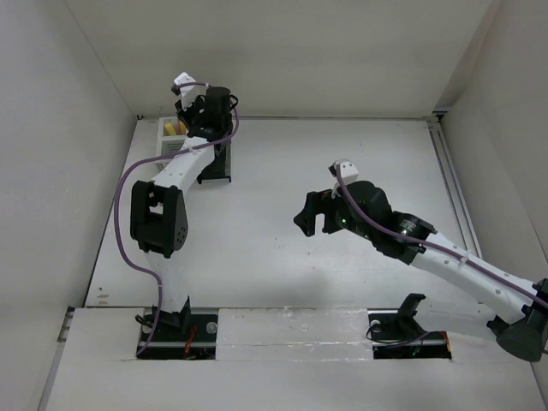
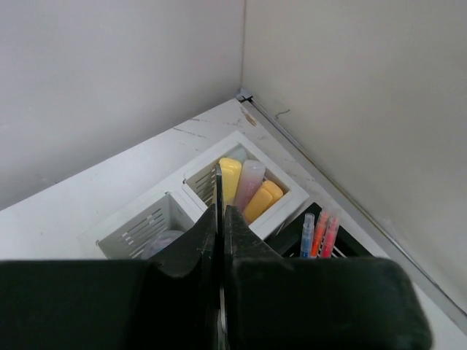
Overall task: Sort the stationery into containers
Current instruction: Place the scissors in the storage box.
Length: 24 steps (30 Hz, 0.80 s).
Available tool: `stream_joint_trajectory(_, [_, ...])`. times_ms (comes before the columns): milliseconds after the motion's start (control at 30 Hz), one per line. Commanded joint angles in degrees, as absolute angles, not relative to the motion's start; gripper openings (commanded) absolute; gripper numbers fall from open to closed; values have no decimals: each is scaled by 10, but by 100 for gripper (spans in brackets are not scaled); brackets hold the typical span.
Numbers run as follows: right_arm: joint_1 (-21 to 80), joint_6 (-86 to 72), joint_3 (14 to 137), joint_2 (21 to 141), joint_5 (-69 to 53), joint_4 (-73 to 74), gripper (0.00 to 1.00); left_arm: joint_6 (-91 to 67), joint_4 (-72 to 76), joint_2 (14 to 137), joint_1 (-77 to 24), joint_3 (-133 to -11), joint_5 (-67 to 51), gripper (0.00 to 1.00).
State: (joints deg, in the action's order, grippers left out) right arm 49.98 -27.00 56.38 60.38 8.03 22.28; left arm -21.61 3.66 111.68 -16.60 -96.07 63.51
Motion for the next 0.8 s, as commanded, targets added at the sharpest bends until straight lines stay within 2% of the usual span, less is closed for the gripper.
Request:
stream_joint_trajectory(0, [505, -260, 576, 614, 68, 193, 100, -199, 85, 1109, -161, -957, 640, 0])
stream_joint_trajectory(533, [505, -249, 587, 636, 56, 188, 100, -212, 60, 1170, -161, -980, 621, 1])
stream_joint_trajectory(567, [505, -249, 587, 642, 51, 188, 100, -212, 55, 1170, -161, -988, 621, 6])
stream_joint_trajectory(600, [505, -249, 592, 642, 51, 188, 100, -212, 54, 1170, -161, -988, 621, 18])
stream_joint_trajectory(700, [505, -244, 592, 647, 45, 188, 100, -212, 54, 1163, -161, -988, 621, 28])
stream_joint_trajectory(733, [505, -243, 592, 647, 45, 188, 100, -212, 54, 1163, -161, -988, 615, 44])
stream_joint_trajectory(767, [505, -243, 592, 647, 40, 188, 100, -218, 54, 1157, -161, -988, 615, 54])
